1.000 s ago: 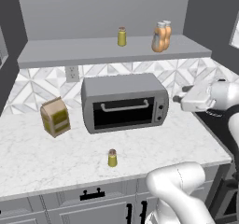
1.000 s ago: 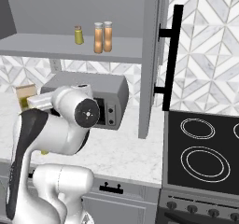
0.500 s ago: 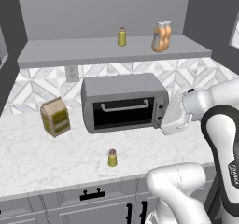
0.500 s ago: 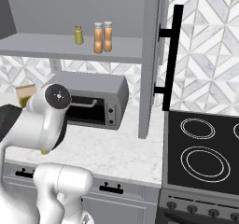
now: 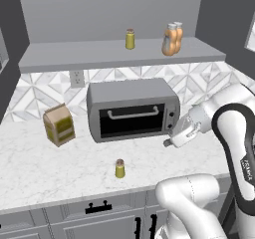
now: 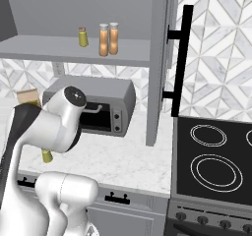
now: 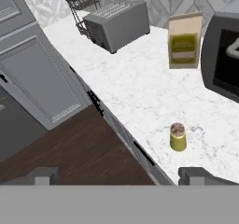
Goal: Put the shaker and condiment bottle from the counter next to their counterparts in the cabinet.
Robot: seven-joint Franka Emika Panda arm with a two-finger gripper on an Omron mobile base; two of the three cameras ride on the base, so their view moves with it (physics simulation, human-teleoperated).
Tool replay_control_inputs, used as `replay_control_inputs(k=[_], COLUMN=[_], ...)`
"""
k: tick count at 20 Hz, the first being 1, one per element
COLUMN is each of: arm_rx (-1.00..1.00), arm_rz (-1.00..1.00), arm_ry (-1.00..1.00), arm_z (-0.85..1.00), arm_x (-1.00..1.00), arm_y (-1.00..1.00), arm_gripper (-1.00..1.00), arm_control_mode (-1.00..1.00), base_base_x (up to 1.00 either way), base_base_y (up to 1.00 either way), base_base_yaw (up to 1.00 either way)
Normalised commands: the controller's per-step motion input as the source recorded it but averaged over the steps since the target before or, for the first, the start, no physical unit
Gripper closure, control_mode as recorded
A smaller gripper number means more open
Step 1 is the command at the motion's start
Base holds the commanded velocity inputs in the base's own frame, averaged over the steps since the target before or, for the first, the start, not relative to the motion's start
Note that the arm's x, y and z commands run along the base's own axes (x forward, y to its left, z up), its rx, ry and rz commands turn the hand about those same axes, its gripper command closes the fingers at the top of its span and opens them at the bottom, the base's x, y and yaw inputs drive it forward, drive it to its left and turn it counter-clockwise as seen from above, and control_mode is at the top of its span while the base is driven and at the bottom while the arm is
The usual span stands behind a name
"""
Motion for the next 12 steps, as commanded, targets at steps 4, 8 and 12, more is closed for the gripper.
replay_control_inputs(k=[4, 8, 12], arm_rx=[0.00, 0.00, -0.06], arm_rz=[0.00, 0.00, -0.01], arm_ry=[0.00, -0.11, -0.15], arm_z=[-0.21, -0.11, -0.29], arm_x=[-0.09, 0.00, 0.00], arm_y=[0.04, 0.00, 0.00], arm_gripper=[-1.00, -1.00, -1.00], arm_control_mode=[-1.00, -1.00, -1.00], base_base_x=[0.00, 0.00, 0.00], base_base_y=[0.00, 0.00, 0.00], base_base_yaw=[0.00, 0.00, 0.00])
